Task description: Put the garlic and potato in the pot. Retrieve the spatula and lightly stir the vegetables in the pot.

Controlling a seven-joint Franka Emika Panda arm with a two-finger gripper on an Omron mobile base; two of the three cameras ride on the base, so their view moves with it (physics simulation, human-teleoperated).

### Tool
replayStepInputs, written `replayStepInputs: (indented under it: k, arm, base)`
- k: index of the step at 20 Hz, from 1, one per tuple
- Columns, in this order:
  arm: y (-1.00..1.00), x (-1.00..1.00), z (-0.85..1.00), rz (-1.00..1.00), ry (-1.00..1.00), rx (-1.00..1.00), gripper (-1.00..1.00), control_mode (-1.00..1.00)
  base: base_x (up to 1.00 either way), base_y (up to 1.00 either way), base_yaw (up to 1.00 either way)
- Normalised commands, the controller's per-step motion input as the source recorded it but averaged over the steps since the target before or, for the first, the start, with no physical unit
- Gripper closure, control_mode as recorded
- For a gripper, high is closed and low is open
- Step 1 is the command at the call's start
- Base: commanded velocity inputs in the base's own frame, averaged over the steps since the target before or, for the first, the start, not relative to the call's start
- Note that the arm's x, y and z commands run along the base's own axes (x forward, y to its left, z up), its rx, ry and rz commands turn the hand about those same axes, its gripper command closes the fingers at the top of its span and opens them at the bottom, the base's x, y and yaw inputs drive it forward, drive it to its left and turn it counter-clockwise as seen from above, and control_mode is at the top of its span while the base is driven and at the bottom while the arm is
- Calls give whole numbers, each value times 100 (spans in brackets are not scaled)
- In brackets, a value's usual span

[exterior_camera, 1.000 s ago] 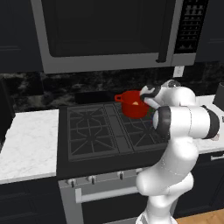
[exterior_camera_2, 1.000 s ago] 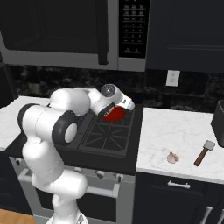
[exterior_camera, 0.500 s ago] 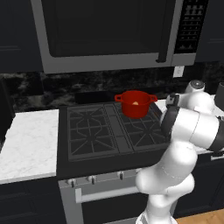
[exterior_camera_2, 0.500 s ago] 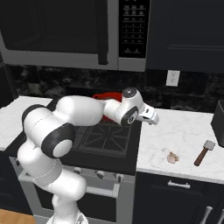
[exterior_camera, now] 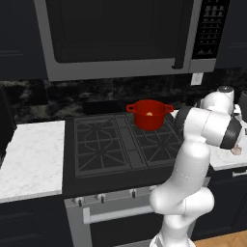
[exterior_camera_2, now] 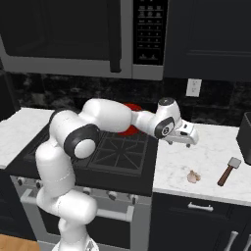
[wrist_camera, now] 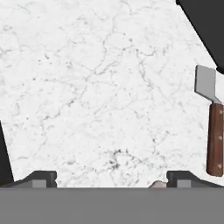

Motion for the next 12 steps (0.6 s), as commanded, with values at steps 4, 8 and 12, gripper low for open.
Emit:
replayStepInputs:
  k: [4, 8, 12]
  arm:
    - [-61, -29, -30, 0, 13, 11, -100, -100]
    - [-41, -24, -31, 0, 18, 6, -100, -100]
    - [-17, -5, -43, 0, 15, 3, -100, -100]
  base:
    - [0, 0, 0]
    - [0, 0, 0]
    - [0, 0, 0]
